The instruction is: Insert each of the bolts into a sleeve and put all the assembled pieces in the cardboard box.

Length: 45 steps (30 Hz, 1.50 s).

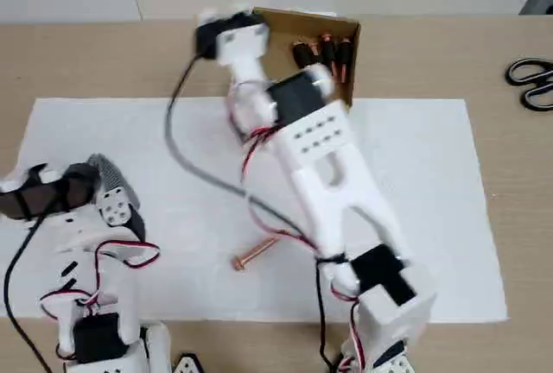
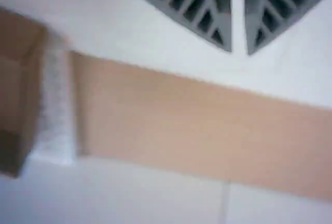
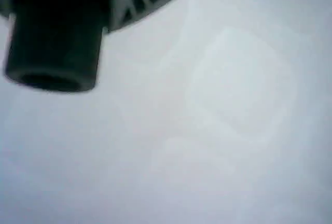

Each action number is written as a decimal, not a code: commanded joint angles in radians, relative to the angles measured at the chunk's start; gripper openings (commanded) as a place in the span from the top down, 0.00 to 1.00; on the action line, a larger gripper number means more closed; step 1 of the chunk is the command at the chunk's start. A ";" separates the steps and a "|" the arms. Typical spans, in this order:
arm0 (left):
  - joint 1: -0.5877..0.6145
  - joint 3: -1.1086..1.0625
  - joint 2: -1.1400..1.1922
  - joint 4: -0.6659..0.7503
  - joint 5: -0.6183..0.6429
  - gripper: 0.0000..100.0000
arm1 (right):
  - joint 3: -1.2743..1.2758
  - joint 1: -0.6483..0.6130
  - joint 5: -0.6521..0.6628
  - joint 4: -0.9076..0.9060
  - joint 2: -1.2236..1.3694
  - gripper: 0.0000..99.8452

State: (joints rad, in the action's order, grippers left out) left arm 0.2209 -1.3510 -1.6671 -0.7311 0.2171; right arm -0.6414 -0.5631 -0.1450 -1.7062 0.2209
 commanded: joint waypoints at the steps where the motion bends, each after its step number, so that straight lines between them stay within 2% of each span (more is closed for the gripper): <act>1: -0.097 0.041 -0.011 0.040 0.003 0.99 | 0.002 0.122 0.000 0.005 -0.076 0.99; 4: -0.152 0.041 -0.011 0.040 0.005 0.99 | 0.002 0.236 0.000 0.005 -0.077 0.99; 9: -0.161 0.041 -0.009 0.040 0.002 0.99 | 0.000 0.403 0.000 0.019 -0.096 0.99; 14: -0.163 0.041 -0.009 0.040 0.000 0.99 | 0.006 0.466 0.002 0.001 -0.302 0.99; 18: -0.163 0.041 -0.009 0.040 0.002 0.99 | 0.081 0.469 0.002 -0.007 -0.499 0.99; 23: -0.163 0.027 -0.009 0.041 0.002 0.99 | 0.393 0.449 0.002 0.036 -0.654 0.99; 30: -0.163 -0.018 -0.009 0.038 0.003 0.99 | 0.956 0.461 0.009 0.410 -0.831 0.99; 36: -0.164 0.005 -0.002 0.002 0.005 0.99 | 1.301 0.403 0.153 0.656 -1.064 0.99; 42: -0.164 0.084 -0.002 -0.124 0.003 0.99 | 1.550 0.397 0.367 0.682 -1.293 0.99; 45: -0.167 0.128 0.002 -0.226 0.000 0.99 | 1.606 0.397 0.391 0.687 -1.412 1.00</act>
State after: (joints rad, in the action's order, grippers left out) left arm 0.0629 -1.2942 -1.6671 -0.8800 0.2171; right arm 0.9390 -0.1626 0.2140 -1.0449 -1.0740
